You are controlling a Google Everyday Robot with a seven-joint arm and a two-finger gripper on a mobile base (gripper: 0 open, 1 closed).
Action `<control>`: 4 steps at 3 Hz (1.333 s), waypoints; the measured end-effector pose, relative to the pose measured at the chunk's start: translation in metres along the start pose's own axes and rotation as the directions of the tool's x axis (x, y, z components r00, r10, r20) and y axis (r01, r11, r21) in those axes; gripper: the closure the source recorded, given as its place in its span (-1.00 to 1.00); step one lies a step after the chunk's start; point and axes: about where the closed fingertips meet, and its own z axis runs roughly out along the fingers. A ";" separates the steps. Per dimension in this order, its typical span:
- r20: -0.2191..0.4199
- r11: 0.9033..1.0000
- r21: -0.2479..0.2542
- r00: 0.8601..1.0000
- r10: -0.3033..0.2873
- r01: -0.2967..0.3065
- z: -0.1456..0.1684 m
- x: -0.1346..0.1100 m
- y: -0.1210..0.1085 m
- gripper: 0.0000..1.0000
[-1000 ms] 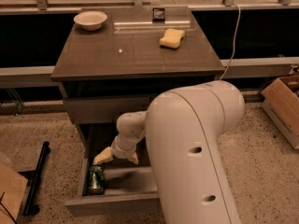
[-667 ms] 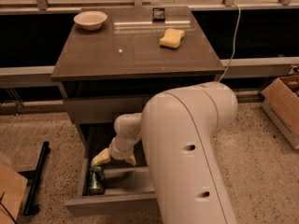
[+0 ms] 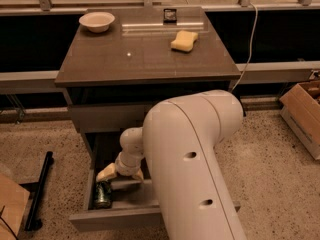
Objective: Pick green can from middle drawer and place on counter
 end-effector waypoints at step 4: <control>-0.038 0.992 0.120 0.998 0.042 -0.037 0.038 0.011 -0.006 -1.00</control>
Offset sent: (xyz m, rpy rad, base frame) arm -0.0063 0.0123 -0.0225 -0.0714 0.0260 0.0069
